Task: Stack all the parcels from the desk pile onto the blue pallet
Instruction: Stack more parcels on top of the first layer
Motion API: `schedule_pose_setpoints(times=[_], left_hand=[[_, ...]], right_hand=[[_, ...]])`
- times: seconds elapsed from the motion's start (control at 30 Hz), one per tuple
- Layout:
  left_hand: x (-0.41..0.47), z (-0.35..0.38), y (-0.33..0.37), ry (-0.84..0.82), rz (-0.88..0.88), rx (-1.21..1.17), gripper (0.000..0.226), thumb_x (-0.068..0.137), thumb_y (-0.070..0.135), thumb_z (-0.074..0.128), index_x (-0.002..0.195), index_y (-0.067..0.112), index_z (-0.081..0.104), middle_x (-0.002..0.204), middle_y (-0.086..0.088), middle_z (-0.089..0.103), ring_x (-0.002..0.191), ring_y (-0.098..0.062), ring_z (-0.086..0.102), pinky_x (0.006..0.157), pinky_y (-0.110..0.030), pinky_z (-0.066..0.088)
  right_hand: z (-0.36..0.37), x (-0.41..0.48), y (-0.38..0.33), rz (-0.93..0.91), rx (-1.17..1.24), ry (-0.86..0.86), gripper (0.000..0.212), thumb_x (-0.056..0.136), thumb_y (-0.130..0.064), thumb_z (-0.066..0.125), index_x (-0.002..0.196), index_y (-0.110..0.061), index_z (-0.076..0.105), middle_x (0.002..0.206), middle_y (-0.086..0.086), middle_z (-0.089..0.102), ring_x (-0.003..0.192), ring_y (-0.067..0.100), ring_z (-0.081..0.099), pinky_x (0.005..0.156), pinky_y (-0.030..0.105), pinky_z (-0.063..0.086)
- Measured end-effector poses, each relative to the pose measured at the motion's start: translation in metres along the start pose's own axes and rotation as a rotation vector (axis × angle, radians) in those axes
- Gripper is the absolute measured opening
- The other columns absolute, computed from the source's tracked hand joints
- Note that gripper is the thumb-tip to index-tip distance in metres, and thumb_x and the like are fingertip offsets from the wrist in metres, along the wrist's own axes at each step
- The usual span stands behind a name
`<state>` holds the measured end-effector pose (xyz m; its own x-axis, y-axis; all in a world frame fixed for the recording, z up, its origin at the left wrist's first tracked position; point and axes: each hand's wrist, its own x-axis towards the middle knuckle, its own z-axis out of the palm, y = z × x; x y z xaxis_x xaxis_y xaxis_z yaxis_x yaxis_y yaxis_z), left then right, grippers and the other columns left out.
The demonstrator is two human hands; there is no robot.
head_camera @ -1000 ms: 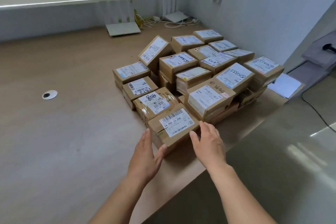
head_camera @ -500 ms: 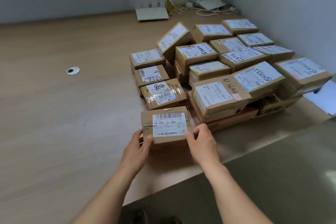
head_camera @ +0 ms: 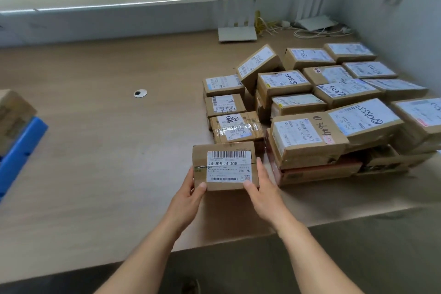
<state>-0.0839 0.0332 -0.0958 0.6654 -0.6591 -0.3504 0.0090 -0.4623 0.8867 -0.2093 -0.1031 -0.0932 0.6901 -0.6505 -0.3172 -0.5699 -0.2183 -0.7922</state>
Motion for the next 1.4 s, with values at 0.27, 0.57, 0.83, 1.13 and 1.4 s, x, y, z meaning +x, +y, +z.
schedule_pose_setpoints(times=[0.27, 0.57, 0.83, 1.13, 1.4], left_hand=[[-0.033, -0.039, -0.001, 0.174, 0.08, 0.027, 0.063, 0.096, 0.025, 0.05, 0.142, 0.054, 0.018, 0.129, 0.022, 0.054, 0.12, -0.007, 0.052, 0.106, -0.04, 0.04], [-0.066, -0.08, -0.015, 0.381, 0.094, 0.004, 0.068, 0.093, 0.025, 0.056, 0.144, 0.049, 0.019, 0.131, 0.021, 0.052, 0.122, -0.006, 0.05, 0.106, -0.037, 0.04], [-0.096, -0.136, -0.022, 0.599, 0.085, -0.033, 0.066, 0.09, 0.036, 0.059, 0.145, 0.042, 0.022, 0.135, 0.017, 0.047, 0.123, -0.003, 0.042, 0.106, -0.037, 0.038], [-0.155, -0.239, -0.047, 0.724, 0.136, -0.035, 0.062, 0.085, 0.051, 0.055, 0.141, 0.043, 0.031, 0.135, 0.017, 0.048, 0.13, -0.009, 0.04, 0.108, -0.042, 0.036], [-0.21, -0.341, -0.091, 0.827, 0.167, -0.056, 0.059, 0.081, 0.066, 0.05, 0.135, 0.048, 0.037, 0.137, 0.011, 0.048, 0.123, -0.006, 0.04, 0.097, -0.029, 0.034]], right_hand=[[0.016, 0.006, -0.027, -0.209, 0.059, -0.099, 0.087, 0.088, -0.032, 0.061, 0.149, -0.041, -0.001, 0.146, -0.008, 0.041, 0.132, 0.011, 0.039, 0.112, 0.036, 0.03], [0.054, 0.01, -0.06, -0.409, 0.092, -0.157, 0.087, 0.084, -0.028, 0.068, 0.148, -0.043, 0.011, 0.142, -0.009, 0.044, 0.127, 0.009, 0.044, 0.11, 0.04, 0.035], [0.094, -0.001, -0.116, -0.571, 0.067, -0.206, 0.069, 0.084, -0.025, 0.069, 0.141, -0.037, 0.031, 0.13, -0.011, 0.052, 0.118, 0.007, 0.05, 0.103, 0.038, 0.044], [0.184, -0.044, -0.195, -0.722, 0.062, -0.17, 0.064, 0.084, -0.028, 0.069, 0.14, -0.031, 0.038, 0.127, -0.011, 0.055, 0.115, 0.009, 0.051, 0.096, 0.028, 0.046], [0.285, -0.089, -0.261, -0.807, 0.052, -0.191, 0.077, 0.079, -0.056, 0.061, 0.145, -0.037, 0.028, 0.136, -0.007, 0.048, 0.124, 0.008, 0.044, 0.103, 0.039, 0.043]])
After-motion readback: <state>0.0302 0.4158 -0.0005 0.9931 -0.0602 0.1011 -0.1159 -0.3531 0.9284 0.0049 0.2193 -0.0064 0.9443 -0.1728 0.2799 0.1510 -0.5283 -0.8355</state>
